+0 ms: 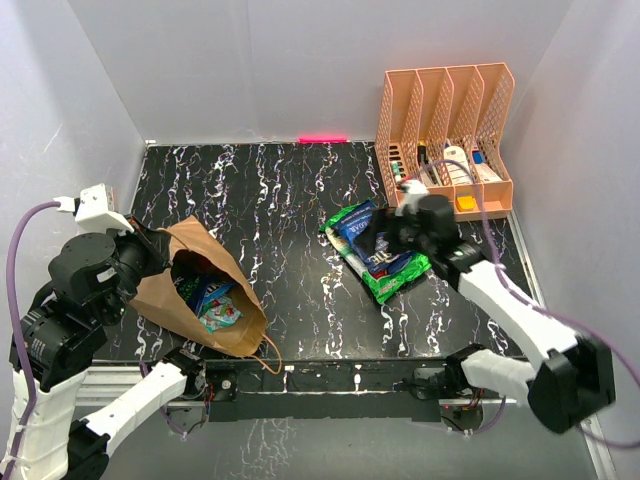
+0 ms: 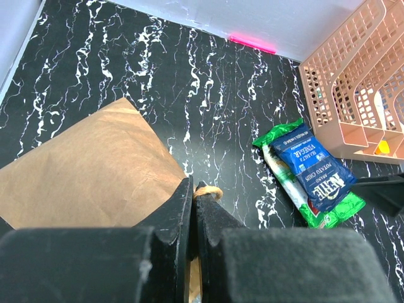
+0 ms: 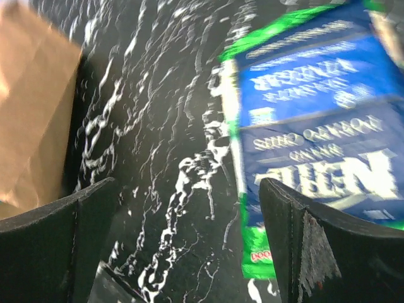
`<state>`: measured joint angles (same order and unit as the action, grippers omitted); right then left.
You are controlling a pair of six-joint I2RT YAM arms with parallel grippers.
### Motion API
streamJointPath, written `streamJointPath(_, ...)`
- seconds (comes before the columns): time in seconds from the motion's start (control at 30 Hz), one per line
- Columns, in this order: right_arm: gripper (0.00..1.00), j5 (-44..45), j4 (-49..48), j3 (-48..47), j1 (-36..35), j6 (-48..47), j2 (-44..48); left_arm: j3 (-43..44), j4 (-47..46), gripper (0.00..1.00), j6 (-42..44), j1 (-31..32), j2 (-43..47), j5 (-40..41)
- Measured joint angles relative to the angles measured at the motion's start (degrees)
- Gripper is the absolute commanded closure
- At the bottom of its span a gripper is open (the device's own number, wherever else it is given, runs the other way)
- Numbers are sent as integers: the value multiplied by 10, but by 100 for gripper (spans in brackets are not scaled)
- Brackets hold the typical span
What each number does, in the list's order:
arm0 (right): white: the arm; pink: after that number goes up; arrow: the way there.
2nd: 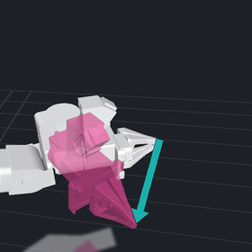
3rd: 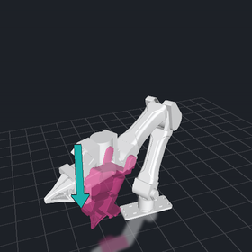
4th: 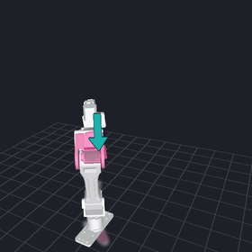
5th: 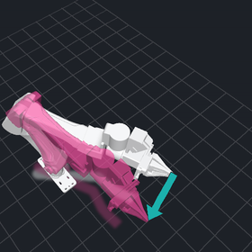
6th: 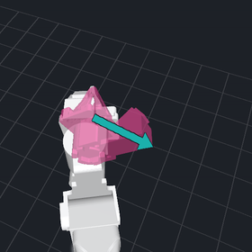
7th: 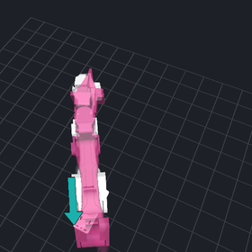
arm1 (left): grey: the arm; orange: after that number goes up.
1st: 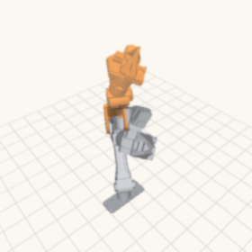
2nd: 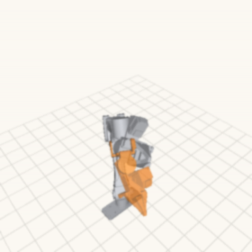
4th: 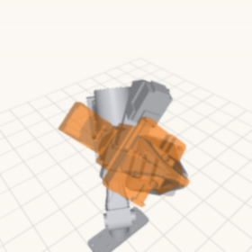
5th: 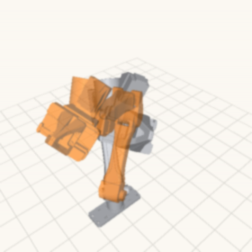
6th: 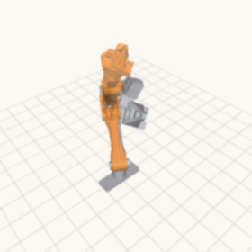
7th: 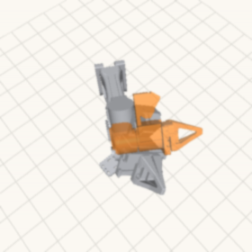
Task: Take the snacks out of the paper bag
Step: Take out the snack from the paper bag.
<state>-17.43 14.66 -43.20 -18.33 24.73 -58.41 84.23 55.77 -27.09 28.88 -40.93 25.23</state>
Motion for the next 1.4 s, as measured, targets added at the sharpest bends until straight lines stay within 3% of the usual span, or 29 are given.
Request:
streamJointPath(0.3, 2, 87, -8, -180, -395, -235, -208, 0, 2, 100, 4, 0, 0, 11)
streamJointPath(0.57, 1, 117, -95, -153, -622, -585, -230, 0, 7, 100, 7, 0, 0, 14)
streamJointPath(0.63, 3, 114, -136, -122, -634, -668, -230, 0, 8, 100, 7, 0, 0, 14)
streamJointPath(0.9, 43, 115, -295, -118, -615, -863, -323, 0, 13, 100, 7, 0, -1, 13)
streamJointPath(1.13, 51, 95, -386, -192, -586, -911, -459, 0, 14, 100, 7, 0, -4, 12)
streamJointPath(1.4, 52, 71, -421, -298, -538, -914, -570, 1, 17, 100, 7, 0, -6, 1)
